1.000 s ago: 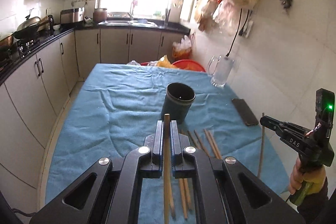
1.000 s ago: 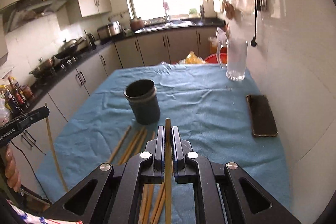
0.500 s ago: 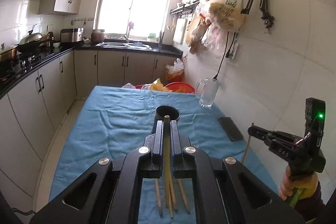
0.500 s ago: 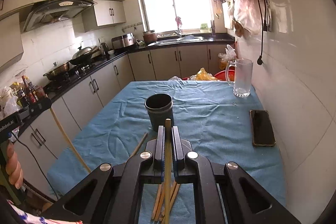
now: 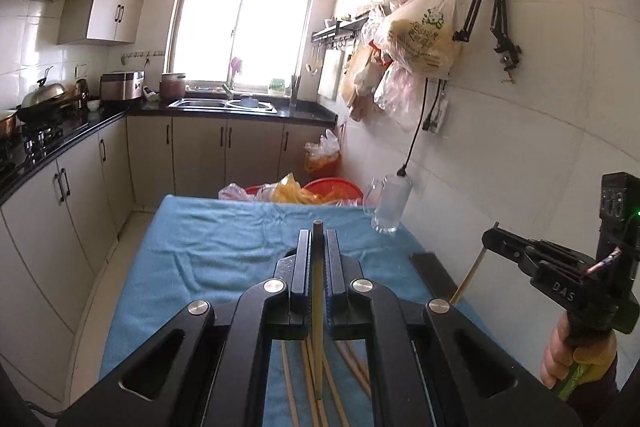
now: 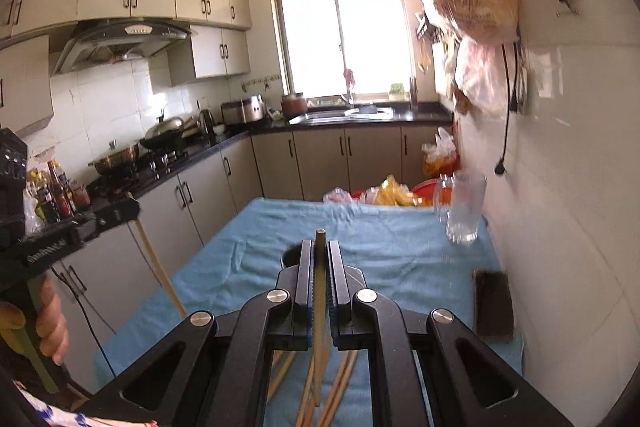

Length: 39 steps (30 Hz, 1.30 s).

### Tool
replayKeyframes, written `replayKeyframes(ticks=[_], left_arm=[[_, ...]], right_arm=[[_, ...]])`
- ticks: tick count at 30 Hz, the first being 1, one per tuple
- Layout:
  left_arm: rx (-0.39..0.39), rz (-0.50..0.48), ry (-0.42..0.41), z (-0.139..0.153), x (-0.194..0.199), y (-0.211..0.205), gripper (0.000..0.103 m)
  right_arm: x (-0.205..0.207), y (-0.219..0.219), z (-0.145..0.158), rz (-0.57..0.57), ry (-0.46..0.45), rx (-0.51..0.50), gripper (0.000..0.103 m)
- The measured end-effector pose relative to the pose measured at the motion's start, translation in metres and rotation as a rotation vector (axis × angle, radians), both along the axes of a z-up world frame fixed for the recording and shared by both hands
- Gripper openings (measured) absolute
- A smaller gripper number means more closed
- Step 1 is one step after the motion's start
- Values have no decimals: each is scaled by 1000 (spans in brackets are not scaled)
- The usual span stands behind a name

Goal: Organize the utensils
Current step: 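Lift both held chopsticks upright and carry them over the black holder cup, then open the left gripper over the cup while the right gripper releases its chopstick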

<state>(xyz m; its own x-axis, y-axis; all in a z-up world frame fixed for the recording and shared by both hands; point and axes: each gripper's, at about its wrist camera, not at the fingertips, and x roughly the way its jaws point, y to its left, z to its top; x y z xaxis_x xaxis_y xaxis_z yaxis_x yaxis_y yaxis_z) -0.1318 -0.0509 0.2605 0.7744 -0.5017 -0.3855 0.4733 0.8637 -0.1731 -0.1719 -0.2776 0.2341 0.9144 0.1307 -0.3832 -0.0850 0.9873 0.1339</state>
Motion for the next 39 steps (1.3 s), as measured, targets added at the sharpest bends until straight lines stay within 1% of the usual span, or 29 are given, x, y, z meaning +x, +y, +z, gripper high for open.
replayKeyframes(ticks=[5,8,12,15,18,20,22,25,27,29,32,33,34,35,36,37,38,39], left_arm=[[-53,23,11,20,47,-9,5],[-62,55,-10,32,73,-18,5],[-84,88,-32,45,108,-27,5],[-80,107,-52,49,131,-38,5],[-74,95,-30,42,152,-48,5],[-59,91,-8,31,167,-56,5],[-34,84,33,14,181,-63,5],[-2,83,116,-15,199,-69,5],[11,83,169,-31,207,-70,5],[18,86,200,-42,212,-69,5],[15,97,205,-47,211,-65,6],[14,99,204,-46,210,-63,7],[13,100,201,-45,209,-62,12],[10,104,196,-43,207,-60,20],[6,108,191,-40,205,-58,25],[1,114,181,-36,202,-55,31],[-5,121,167,-32,197,-52,34],[-8,126,153,-28,192,-48,36]], right_arm=[[35,5,28,6,-60,21,6],[59,5,42,7,-89,46,6],[93,7,53,3,-109,66,6],[118,9,53,-13,-115,63,6],[144,9,44,-29,-97,66,6],[161,7,32,-39,-71,74,6],[178,4,15,-48,-25,83,6],[202,0,-15,-44,72,107,6],[212,-4,-34,-42,125,118,6],[217,-7,-46,-45,156,127,6],[223,-13,-57,-57,181,144,6],[225,-15,-57,-59,184,153,7],[224,-17,-58,-60,185,163,10],[223,-18,-58,-64,185,166,20],[222,-18,-57,-71,182,162,33],[221,-17,-55,-75,174,155,39],[218,-17,-52,-78,165,149,44],[215,-16,-49,-84,153,138,44]])
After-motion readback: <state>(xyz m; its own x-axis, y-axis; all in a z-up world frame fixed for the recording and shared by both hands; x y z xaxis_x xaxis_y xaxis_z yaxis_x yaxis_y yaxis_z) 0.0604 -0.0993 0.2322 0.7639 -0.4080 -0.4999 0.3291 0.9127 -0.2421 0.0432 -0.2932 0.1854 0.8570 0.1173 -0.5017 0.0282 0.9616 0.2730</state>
